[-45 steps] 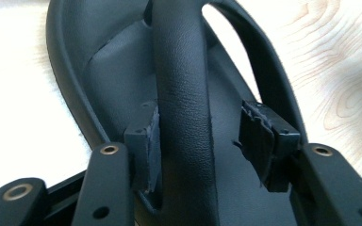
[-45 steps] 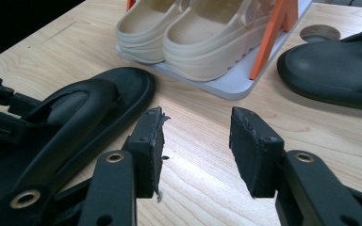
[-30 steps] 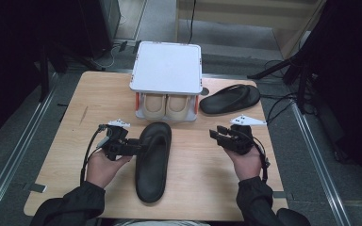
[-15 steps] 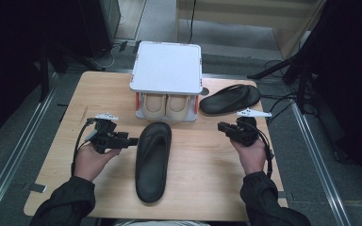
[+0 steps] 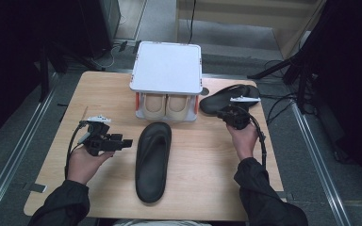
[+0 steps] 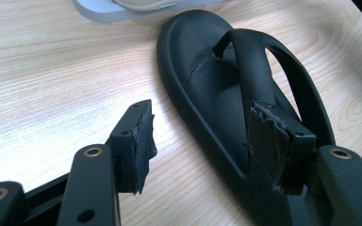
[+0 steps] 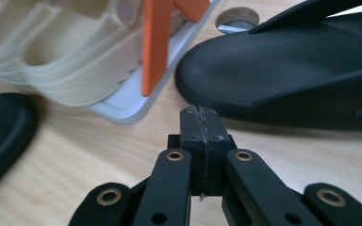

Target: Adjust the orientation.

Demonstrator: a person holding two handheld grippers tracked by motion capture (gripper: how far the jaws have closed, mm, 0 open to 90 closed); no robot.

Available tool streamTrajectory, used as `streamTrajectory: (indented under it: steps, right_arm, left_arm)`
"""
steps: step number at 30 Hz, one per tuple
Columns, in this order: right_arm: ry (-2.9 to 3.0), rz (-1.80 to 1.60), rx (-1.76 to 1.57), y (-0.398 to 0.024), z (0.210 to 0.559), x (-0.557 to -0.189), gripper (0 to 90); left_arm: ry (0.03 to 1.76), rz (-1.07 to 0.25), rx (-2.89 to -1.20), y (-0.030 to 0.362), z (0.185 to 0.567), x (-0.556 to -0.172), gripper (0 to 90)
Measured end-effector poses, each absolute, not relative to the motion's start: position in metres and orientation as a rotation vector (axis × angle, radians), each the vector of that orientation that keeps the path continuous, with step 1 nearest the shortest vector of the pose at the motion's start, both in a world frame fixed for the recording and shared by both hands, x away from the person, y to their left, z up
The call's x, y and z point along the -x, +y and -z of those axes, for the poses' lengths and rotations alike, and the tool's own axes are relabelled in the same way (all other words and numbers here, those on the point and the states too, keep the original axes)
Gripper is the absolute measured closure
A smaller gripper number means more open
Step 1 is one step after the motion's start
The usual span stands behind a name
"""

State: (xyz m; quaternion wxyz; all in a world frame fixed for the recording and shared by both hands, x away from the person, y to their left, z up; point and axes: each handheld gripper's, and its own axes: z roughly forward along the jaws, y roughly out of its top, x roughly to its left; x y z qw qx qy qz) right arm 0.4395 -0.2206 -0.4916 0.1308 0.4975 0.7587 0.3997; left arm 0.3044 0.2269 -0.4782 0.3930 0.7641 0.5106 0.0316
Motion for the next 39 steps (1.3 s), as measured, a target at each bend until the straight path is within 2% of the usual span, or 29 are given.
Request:
streamTrajectory:
  steps: [15, 26, 39]
  right_arm:
    - [2.122, -1.123, -1.595, -0.228, 0.506, -0.486, 90.0]
    - [2.147, -1.038, -1.531, -0.210, 0.501, -0.500, 90.0]
    - [2.202, -1.006, -1.584, -0.221, 0.511, -0.496, 90.0]
  left_arm:
    - [1.337, -0.083, -1.908, 0.235, 0.479, -0.291, 41.8]
    - [1.332, -0.092, -1.922, 0.235, 0.480, -0.289, 41.8]
    - [1.331, -0.113, -1.906, 0.239, 0.481, -0.293, 41.4]
